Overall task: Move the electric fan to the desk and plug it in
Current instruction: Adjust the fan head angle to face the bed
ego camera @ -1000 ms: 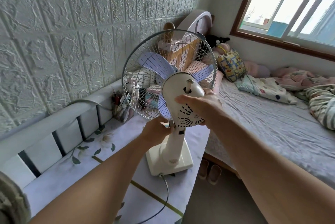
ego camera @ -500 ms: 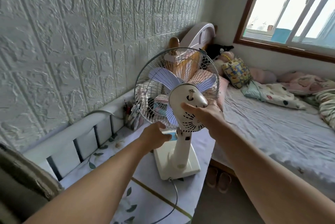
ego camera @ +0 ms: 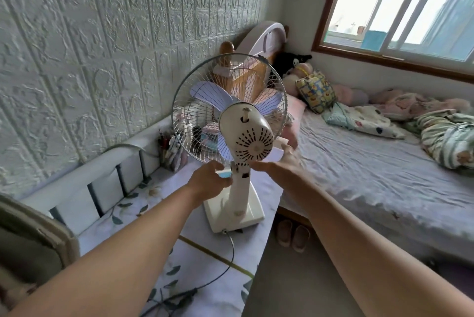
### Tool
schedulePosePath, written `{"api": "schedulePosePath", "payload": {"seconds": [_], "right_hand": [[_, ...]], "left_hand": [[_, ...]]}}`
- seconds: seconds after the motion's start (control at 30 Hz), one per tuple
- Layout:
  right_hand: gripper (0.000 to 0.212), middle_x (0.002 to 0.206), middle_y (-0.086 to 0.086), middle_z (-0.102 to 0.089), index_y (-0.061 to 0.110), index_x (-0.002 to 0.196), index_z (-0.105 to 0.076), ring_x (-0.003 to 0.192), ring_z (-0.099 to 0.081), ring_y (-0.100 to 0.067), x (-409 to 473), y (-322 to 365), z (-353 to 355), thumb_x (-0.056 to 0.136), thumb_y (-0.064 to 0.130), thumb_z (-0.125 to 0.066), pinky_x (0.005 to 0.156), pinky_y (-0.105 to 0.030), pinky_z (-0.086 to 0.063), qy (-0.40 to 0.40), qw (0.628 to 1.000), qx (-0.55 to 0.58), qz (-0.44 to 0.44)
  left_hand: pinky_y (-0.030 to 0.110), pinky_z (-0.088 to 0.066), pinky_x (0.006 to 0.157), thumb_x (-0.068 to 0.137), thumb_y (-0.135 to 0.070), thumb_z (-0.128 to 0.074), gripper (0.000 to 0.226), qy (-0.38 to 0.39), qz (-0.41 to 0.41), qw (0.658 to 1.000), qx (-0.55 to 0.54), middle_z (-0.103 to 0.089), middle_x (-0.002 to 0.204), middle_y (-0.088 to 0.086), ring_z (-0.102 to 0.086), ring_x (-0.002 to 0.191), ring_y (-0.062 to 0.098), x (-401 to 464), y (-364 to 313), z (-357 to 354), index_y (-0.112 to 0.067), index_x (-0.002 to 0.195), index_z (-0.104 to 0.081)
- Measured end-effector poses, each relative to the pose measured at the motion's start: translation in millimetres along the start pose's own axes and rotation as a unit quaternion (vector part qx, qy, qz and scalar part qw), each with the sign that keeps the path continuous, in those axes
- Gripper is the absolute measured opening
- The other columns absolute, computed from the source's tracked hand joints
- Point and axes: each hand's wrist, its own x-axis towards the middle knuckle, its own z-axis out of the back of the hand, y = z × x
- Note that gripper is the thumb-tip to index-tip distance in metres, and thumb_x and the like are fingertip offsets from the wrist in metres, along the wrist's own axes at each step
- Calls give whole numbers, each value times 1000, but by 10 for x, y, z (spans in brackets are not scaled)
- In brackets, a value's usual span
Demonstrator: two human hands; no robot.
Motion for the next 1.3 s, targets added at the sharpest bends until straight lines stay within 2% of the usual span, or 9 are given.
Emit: {"api": "schedulePosePath", "payload": {"seconds": [0.13, 0.3, 0.5, 0.6, 0.73, 0.77, 0.97, 1.1, 1.3], "right_hand": [[99, 154, -10, -30, 13, 150, -20, 141, -30, -27, 81, -177, 73, 73, 35, -78, 111, -37, -30, 29, 1000, -6, 4], [100, 149, -13, -36, 16, 148, -22, 135, -38, -30, 431, -491, 129, 69, 29, -82, 110, -43, -37, 72, 997, -11, -3], [91, 148, -11, -38, 20, 148, -23, 120, -49, -25, 937, -918, 219, 75, 21, -78, 97, -32, -43, 157, 986, -56, 21], [90, 149, -9, -38, 19, 149, -22, 131, -44, -25, 1155, -1090, 168, 77, 25, -76, 100, -31, -39, 192, 976, -99, 38], [78, 141, -9, -48, 15, 147, -27, 119, -53, -22, 1402, -1292, 28, 82, 16, -70, 63, -17, -41, 233, 967, -96, 33], [74, 139, -9, -50, 15, 145, -30, 120, -53, -23, 1503, -1379, -51, 83, 15, -70, 64, -18, -42, 244, 964, -102, 35], [64, 129, -15, -59, 12, 140, -37, 116, -58, -29, 1865, -1585, -450, 83, 14, -67, 94, -38, -50, 248, 962, -107, 46], [58, 129, -16, -58, 13, 140, -38, 116, -57, -32, 2081, -1708, -669, 86, 16, -62, 94, -39, -50, 248, 961, -112, 54], [61, 129, -17, -57, 14, 142, -35, 116, -57, -33, 2199, -1852, -887, 86, 13, -60, 91, -38, -50, 249, 963, -101, 18]], "left_hand": [[32, -47, 84, 85, -26, -65, 52, -14, 22, 1000, 1, -57, 126, 10, -58, 104, 25, -54, -26, -91, -15, 132, -47], [33, -45, 88, 83, -25, -68, 57, -55, 50, 997, -1, -57, 124, 9, -55, 108, 24, -24, -88, -302, -13, 133, -43], [36, -44, 103, 81, -30, -71, 71, -120, 126, 985, 10, -52, 136, 11, -52, 123, 29, 55, -228, -818, -15, 139, -33], [33, -41, 101, 82, -30, -71, 69, -167, 155, 974, 4, -50, 139, 8, -50, 126, 27, 153, -301, -1105, -16, 139, -33], [32, -41, 101, 78, -36, -73, 71, -238, 202, 950, 2, -52, 140, 3, -51, 126, 25, 371, -292, -1364, -19, 137, -37], [32, -42, 100, 76, -39, -74, 70, -263, 213, 941, 5, -54, 138, 3, -53, 125, 25, 467, -270, -1440, -20, 135, -40], [37, -47, 94, 74, -53, -70, 65, -364, 243, 899, 18, -61, 129, 4, -58, 119, 29, 729, -210, -1610, -20, 127, -48], [37, -48, 91, 77, -51, -68, 60, -402, 247, 881, 42, -64, 126, 6, -60, 116, 32, 820, -134, -1651, -23, 127, -49], [34, -47, 90, 78, -47, -68, 55, -418, 210, 882, 65, -67, 122, 4, -61, 114, 30, 819, -66, -1648, -24, 125, -52]]}}
